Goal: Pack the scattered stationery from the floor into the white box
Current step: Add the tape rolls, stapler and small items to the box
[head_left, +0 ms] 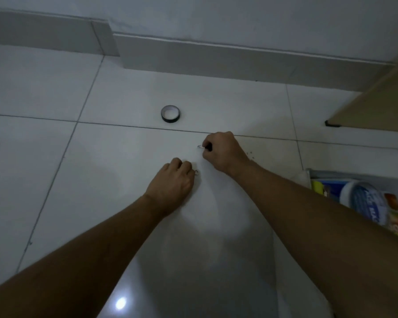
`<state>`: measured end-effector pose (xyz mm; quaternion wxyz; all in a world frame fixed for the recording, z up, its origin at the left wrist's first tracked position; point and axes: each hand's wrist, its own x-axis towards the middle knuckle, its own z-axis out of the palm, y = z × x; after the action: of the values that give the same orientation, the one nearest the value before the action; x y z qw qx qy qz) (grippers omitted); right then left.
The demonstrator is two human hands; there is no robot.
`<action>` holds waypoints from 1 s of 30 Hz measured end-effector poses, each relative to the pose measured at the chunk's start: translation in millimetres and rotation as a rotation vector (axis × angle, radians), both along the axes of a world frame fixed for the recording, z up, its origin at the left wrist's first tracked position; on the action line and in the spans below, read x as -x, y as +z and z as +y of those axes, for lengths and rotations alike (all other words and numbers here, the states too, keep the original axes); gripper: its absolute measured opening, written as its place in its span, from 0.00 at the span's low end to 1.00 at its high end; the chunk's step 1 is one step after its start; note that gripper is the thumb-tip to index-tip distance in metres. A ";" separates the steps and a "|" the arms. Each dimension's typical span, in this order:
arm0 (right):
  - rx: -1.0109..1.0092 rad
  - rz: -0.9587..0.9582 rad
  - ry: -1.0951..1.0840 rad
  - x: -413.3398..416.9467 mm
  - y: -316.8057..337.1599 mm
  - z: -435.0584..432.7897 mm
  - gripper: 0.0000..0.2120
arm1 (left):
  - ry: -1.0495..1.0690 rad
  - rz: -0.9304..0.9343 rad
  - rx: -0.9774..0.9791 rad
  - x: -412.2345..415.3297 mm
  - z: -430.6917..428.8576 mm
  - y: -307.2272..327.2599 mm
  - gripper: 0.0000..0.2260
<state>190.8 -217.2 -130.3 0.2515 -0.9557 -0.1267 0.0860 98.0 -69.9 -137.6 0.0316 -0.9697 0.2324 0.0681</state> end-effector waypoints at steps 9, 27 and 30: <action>-0.585 0.033 -0.348 70.8 66.4 16.3 0.08 | 0.128 0.038 0.014 4.5 -19.9 10.5 0.17; -0.725 -0.004 -0.965 324.3 138.2 -182.3 0.08 | 0.078 0.542 1.201 133.7 -163.5 129.1 0.14; -0.572 0.153 -0.894 345.5 121.6 -187.0 0.07 | -0.134 0.507 1.020 146.7 -174.1 125.8 0.06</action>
<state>-154.7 -404.2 -8.7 0.5224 -0.8007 0.2931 0.0021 -48.7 -244.0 -11.8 -0.4930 -0.7987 0.2970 0.1757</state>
